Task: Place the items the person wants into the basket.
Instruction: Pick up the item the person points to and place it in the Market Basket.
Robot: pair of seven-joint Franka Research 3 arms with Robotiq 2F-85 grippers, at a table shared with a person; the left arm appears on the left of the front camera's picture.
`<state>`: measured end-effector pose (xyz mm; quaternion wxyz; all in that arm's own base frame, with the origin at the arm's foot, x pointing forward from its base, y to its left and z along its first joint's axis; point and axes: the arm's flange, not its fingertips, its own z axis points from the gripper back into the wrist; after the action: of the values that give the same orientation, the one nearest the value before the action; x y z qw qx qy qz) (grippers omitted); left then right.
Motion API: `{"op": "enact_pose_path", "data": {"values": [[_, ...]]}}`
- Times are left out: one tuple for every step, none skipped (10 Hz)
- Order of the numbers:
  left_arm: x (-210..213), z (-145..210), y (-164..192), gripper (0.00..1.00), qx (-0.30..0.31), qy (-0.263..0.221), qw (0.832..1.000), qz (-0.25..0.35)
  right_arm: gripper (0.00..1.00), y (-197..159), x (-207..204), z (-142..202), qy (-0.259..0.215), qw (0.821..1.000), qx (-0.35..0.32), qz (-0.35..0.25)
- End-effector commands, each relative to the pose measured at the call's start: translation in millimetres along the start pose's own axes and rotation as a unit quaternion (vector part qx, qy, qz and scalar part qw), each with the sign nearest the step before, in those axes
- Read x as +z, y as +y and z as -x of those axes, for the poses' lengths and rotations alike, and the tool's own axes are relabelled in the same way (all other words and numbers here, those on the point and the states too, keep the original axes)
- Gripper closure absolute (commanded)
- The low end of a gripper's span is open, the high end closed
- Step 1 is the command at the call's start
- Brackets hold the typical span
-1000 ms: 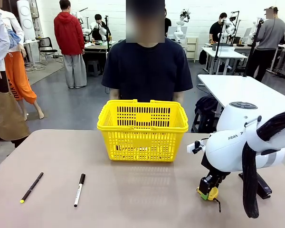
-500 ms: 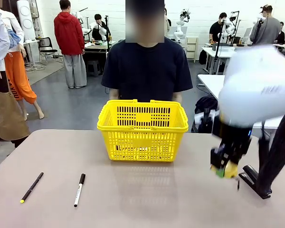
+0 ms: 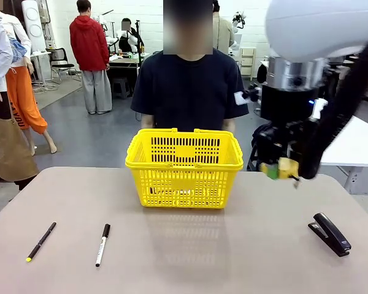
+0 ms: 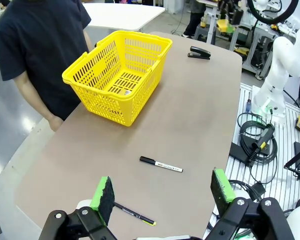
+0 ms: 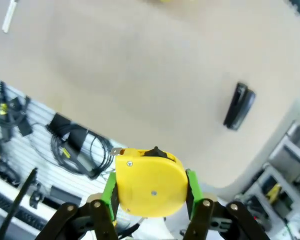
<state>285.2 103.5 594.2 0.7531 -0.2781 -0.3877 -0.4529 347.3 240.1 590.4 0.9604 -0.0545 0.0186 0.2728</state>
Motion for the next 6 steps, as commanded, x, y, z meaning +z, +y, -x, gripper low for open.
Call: {"op": "enact_pose_path", "data": {"values": [[1, 0, 1, 0.00, -0.010, -0.010, 1.000, 0.002, 1.00, -2, 19, -83, -0.022, 0.999, 0.026, 0.023], [1, 0, 1, 0.00, -0.010, -0.010, 1.000, 0.002, 1.00, -5, 33, -136, -0.029, 0.999, 0.015, 0.020], [1, 0, 1, 0.00, -0.010, -0.010, 1.000, 0.002, 1.00, -7, 43, -177, -0.037, 0.999, 0.014, 0.018], [1, 0, 1, 0.00, -0.010, -0.010, 1.000, 0.002, 1.00, -12, 43, -213, -0.036, 0.999, 0.027, 0.001], [1, 0, 1, 0.00, -0.010, -0.010, 1.000, 0.002, 1.00, -15, 35, -237, -0.047, 0.998, 0.046, -0.011], [1, 0, 1, 0.00, -0.010, -0.010, 1.000, 0.002, 1.00, -21, 25, -256, -0.064, 0.995, 0.071, -0.015]]}}
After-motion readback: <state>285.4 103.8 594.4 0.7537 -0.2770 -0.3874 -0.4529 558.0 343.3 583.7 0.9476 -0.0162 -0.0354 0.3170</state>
